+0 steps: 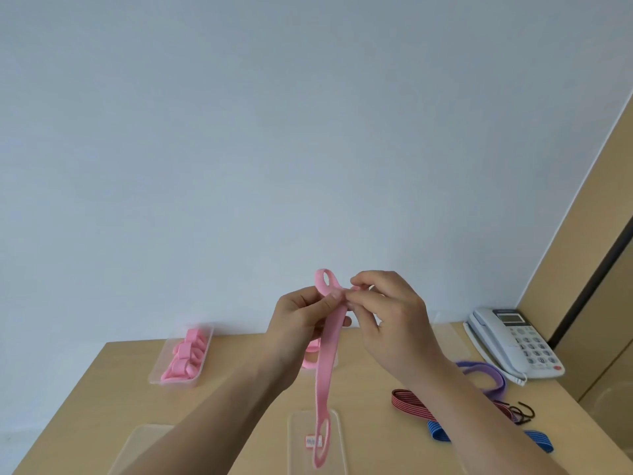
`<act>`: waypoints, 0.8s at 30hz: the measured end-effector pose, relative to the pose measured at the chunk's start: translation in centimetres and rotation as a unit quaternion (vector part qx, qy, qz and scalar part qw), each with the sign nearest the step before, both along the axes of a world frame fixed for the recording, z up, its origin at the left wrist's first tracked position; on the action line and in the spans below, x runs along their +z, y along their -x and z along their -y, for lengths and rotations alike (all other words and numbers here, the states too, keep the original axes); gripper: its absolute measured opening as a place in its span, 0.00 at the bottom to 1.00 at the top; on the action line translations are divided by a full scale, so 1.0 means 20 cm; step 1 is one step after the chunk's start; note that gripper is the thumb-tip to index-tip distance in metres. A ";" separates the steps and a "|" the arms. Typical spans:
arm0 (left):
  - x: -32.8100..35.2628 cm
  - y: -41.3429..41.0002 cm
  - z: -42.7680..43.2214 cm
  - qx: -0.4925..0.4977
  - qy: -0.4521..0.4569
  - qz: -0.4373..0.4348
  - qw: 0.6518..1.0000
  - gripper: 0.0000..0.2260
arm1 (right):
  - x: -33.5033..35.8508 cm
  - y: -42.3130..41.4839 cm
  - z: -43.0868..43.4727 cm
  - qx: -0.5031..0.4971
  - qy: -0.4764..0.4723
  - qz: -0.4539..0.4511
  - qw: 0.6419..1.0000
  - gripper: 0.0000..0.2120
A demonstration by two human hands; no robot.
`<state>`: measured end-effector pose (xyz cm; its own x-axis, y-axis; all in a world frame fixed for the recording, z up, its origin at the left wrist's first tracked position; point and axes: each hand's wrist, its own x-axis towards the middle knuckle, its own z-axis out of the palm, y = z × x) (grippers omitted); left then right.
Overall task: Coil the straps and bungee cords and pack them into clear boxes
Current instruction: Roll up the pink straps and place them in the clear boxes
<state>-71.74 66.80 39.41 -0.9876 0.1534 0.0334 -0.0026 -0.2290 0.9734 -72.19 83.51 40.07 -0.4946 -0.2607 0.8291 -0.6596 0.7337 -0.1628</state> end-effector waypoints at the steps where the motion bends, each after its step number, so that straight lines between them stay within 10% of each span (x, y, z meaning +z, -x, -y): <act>1: -0.01 0.00 -0.01 0.004 0.002 -0.003 1.000 0.13 | -0.01 -0.01 -0.01 -0.004 -0.003 0.003 1.000 0.08; 24: -0.06 -0.04 -0.08 0.021 0.049 0.048 0.997 0.17 | -0.03 -0.01 -0.06 -0.051 -0.018 0.056 0.997 0.05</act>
<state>-70.97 68.50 38.31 -0.9912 0.1101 -0.0737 -0.0884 -0.1352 0.9869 -72.01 84.71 39.51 -0.6084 -0.2336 0.7585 -0.5613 0.8022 -0.2033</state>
